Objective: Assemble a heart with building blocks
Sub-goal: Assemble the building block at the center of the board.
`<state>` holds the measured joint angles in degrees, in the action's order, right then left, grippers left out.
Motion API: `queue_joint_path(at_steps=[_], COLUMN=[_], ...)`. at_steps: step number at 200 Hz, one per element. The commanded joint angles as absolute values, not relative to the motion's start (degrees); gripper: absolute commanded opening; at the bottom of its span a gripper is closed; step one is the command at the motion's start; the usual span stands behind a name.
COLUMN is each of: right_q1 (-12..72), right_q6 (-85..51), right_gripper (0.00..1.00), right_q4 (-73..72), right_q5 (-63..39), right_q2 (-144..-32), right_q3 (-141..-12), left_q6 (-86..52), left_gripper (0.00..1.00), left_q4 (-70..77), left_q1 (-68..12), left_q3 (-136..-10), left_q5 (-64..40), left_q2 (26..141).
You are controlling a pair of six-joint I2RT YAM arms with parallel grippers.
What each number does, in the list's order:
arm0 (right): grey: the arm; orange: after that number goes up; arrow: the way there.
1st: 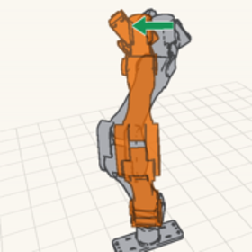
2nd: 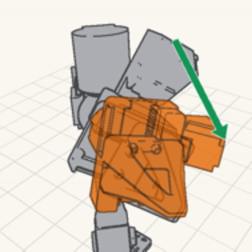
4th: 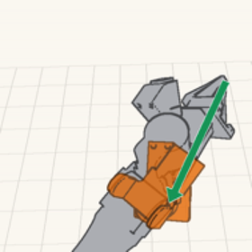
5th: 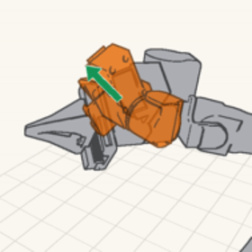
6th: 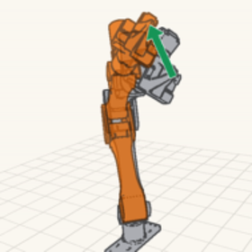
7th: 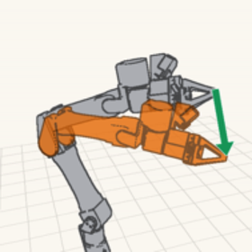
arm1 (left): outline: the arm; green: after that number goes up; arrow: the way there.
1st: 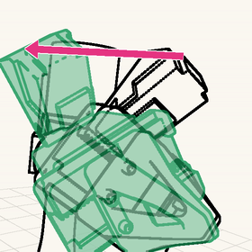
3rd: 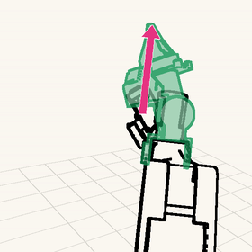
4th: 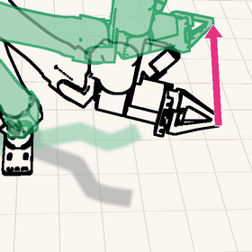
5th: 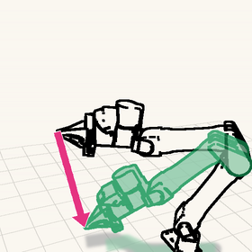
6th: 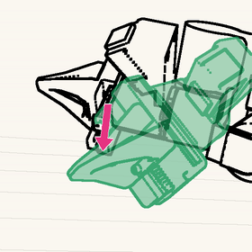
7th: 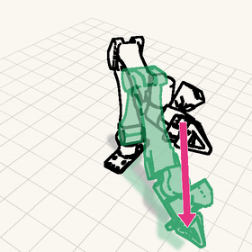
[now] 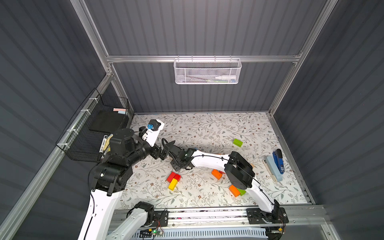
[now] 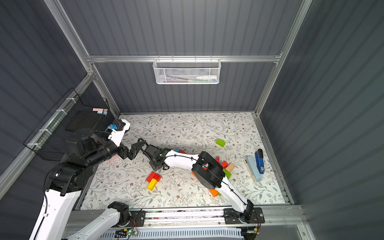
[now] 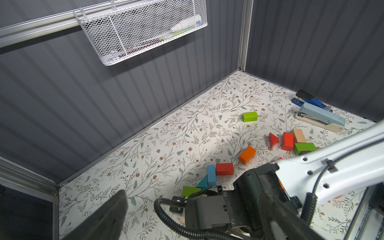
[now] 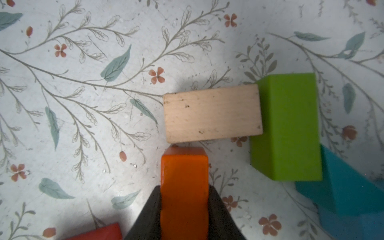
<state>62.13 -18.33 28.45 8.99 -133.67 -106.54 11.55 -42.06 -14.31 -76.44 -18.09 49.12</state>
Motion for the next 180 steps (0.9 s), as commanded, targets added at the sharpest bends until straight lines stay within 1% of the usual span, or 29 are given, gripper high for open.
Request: queue_joint_path(at_steps=[1, 39, 61, 87, 130, 156, 180], right_q1=[61.7, 61.8, 61.8, 61.7, 60.2, 57.7, 54.4], right_q6=[-18.5, -17.4, -17.2, -16.5, -13.9, -12.7, -11.2], right_gripper=[0.38, 0.52, 0.57, 0.57, 0.58, 0.59, 0.6], right_q4=[29.9, 29.4, 29.2, 28.5, 26.4, 26.2, 26.2], right_q5=[9.1, 8.0, 7.3, 7.9, 7.1, 6.4, 3.0], right_q2=[-135.2, -134.2, -132.5, -128.2, -117.4, -109.7, -102.7], right_q3=[-107.9, -108.4, -107.8, -103.9, -91.6, -82.7, -74.8], left_q6=[11.2, 11.2, 11.2, 11.3, 11.4, 9.4, 6.6], left_gripper=[0.99, 0.99, 0.99, 0.99, 0.99, 0.99, 0.99], left_q4=[-41.6, -41.5, -41.5, -41.4, -41.2, -40.7, -40.6], left_q1=[-14.2, -14.1, -14.2, -14.2, -14.2, -14.2, -14.2], left_q3=[-76.1, -75.8, -75.8, -75.4, -74.1, -73.3, -71.7], left_q5=[-19.3, -19.4, -19.6, -20.6, -22.7, -22.3, -22.2], left_q2=[48.7, 48.6, 48.7, 49.1, 50.0, 51.3, 52.6])
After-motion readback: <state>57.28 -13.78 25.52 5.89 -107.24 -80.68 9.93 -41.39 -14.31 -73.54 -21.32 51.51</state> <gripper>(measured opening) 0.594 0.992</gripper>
